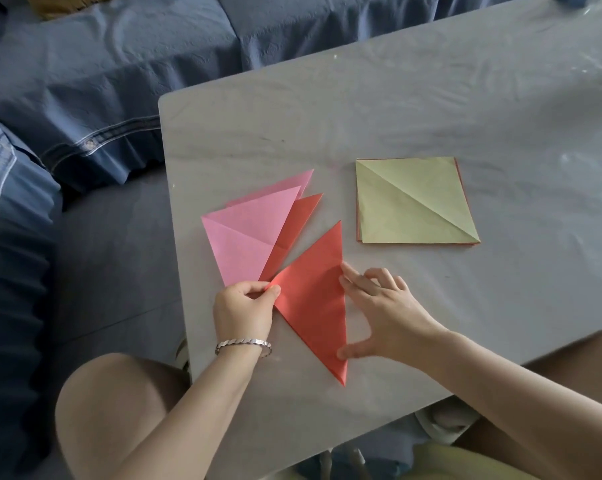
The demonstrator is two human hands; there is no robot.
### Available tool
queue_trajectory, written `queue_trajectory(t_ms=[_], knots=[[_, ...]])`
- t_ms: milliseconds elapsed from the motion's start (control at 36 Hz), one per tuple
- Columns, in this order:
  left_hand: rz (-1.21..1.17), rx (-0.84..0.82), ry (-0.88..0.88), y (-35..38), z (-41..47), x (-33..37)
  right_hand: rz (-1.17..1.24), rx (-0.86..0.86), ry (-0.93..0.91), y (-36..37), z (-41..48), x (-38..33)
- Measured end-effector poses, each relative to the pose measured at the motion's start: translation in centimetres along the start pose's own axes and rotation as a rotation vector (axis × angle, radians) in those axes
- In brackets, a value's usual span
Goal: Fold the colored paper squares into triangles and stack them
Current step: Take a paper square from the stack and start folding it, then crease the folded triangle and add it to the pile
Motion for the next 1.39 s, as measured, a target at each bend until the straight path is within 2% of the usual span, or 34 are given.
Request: queue_trajectory(t_ms=[333, 417, 500, 583, 639, 722, 806, 889, 972, 1111, 1194, 1333, 1389], knots=[[0.005, -0.006, 0.042, 0.3, 0.1, 0.1, -0.07, -0.082, -0.05, 1.2, -1.8, -1.9], [0.054, 0.0, 0.192, 0.0, -0.4, 2.0, -0.048, -0.019, -0.137, 0.0, -1.7, -2.2], [0.106, 0.022, 0.452, -1.0, -1.2, 5.5, 0.041, 0.211, -0.238, -3.0, -1.1, -0.8], [0.126, 0.12, 0.609, -3.0, -0.9, 8.4, 0.211, 0.441, -0.089, -6.5, -0.5, 3.3], [0.128, 0.158, 0.631, -4.1, 0.3, 9.7, 0.193, 0.515, 0.074, -7.7, 0.0, 6.6], [0.21, 0.171, 0.64, -4.5, 2.9, 11.0, 0.136, 0.422, 0.2, -7.3, 1.4, 9.4], [0.349, 0.152, 0.606, -3.9, 6.0, 10.9, 0.098, 0.315, 0.221, -6.6, 2.4, 10.0], [0.527, 0.114, 0.554, -2.8, 8.1, 10.1, 0.068, 0.311, 0.24, -7.1, 2.5, 10.3], [0.658, 0.149, 0.591, -1.9, 7.6, 10.2, -0.007, 0.307, 0.244, -7.4, 2.7, 10.6], [0.564, 0.043, 0.76, 0.7, 3.4, 11.3, 0.004, 0.298, 0.245, -7.2, 3.2, 11.2], [0.508, -0.017, 0.855, 1.8, 1.2, 11.6, 0.067, 0.36, 0.219, -7.5, 3.0, 11.4], [0.396, -0.16, 0.775, 2.6, 0.1, 10.5, 0.09, 0.51, 0.287, -8.4, 1.8, 11.3], [0.318, -0.197, 0.687, 2.6, 0.2, 10.1, 0.127, 0.626, 0.22, -9.1, 0.9, 10.0]])
Point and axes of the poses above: each hand's wrist, its own z-axis towards the middle knuckle, its own y-axis out of the palm, x = y × z, the point moved 9 cm from there along z, towards the middle knuckle, and after that the axes turned 2 degrees about x, right-handed, at the moved point
